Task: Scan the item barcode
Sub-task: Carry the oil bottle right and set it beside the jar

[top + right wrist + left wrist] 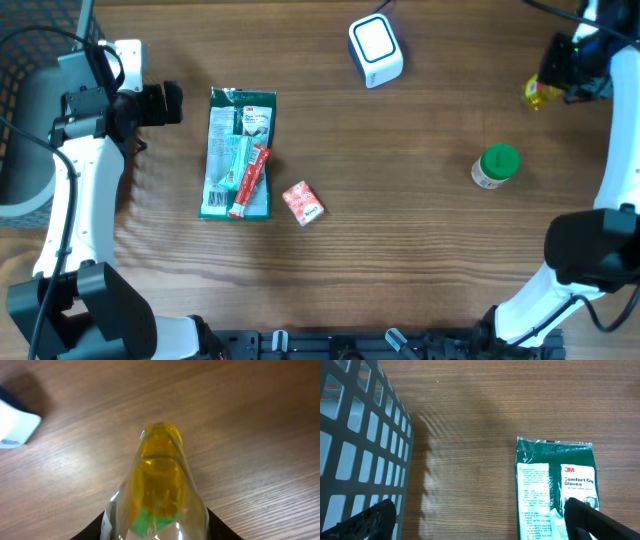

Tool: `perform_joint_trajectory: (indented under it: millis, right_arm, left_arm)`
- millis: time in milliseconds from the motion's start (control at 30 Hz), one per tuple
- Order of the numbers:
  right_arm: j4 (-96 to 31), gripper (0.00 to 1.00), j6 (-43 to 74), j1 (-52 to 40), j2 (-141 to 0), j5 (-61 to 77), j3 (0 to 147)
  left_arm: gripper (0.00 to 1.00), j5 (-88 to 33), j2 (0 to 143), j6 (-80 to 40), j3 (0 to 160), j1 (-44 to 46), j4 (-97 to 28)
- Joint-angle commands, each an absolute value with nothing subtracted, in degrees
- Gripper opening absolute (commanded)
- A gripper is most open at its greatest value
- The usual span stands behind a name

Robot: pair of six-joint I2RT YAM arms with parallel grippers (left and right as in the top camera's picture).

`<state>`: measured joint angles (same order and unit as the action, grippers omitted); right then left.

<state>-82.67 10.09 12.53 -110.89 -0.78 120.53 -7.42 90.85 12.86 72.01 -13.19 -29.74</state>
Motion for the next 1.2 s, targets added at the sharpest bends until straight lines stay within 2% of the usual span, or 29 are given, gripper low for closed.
perform_joint_trajectory:
  millis: [0,167,333,367,433,500,600,633,767,933,1000,1167]
  right_arm:
    - [-79.64,0.13,10.48,13.45,-112.09,2.04,114.41]
    - [-70.32,0.16,10.50,13.58,-112.09,2.02,101.71]
    - [-66.00,0.19,10.46,13.58,-112.12,0.45,96.49]
    - [-65.69,0.28,10.50,13.58,-112.12,0.32,96.03]
    - [-65.78,0.64,10.46,13.58,-112.12,0.32,96.03]
    - [-65.87,0.71,10.11,13.58,-112.09,0.30,96.03]
    - [-66.02,0.94,9.15,13.58,-112.09,0.32,96.03]
    - [-66.02,0.96,9.13,13.58,-112.09,0.30,96.03]
    - [-66.81,0.96,8.99,13.58,-111.35,-0.56,98.32]
    - [-76.25,0.97,9.61,12.53,-107.92,0.21,112.07]
    - [-78.43,0.96,10.68,11.25,-106.10,2.33,113.03]
    - [-83.18,0.80,10.68,6.68,-105.65,7.14,111.39]
  left_arm:
    - [1.00,-8.10,90.11,13.72,72.77,-13.37,-29.61]
    - [1.00,-8.10,90.11,13.72,72.77,-13.37,-29.61]
    - [1.00,-8.10,90.11,13.72,72.77,-13.37,-29.61]
    - [1.00,-8.10,90.11,13.72,72.77,-13.37,-29.61]
    - [1.00,-8.10,90.11,13.72,72.77,-13.37,-29.61]
    - [1.00,-8.10,90.11,13.72,72.77,-13.34,-29.61]
    - [1.00,-8.08,90.11,13.72,72.77,-13.37,-29.61]
    - [1.00,-8.10,90.11,13.72,72.77,-13.37,-29.61]
    - [1.00,-8.10,90.11,13.72,72.77,-13.37,-29.61]
    - [1.00,-8.10,90.11,13.72,72.77,-13.37,-29.61]
    - [1.00,-8.10,90.11,13.72,72.77,-13.37,-29.61]
    - [1.00,-8.08,90.11,13.72,72.77,-13.37,-29.61]
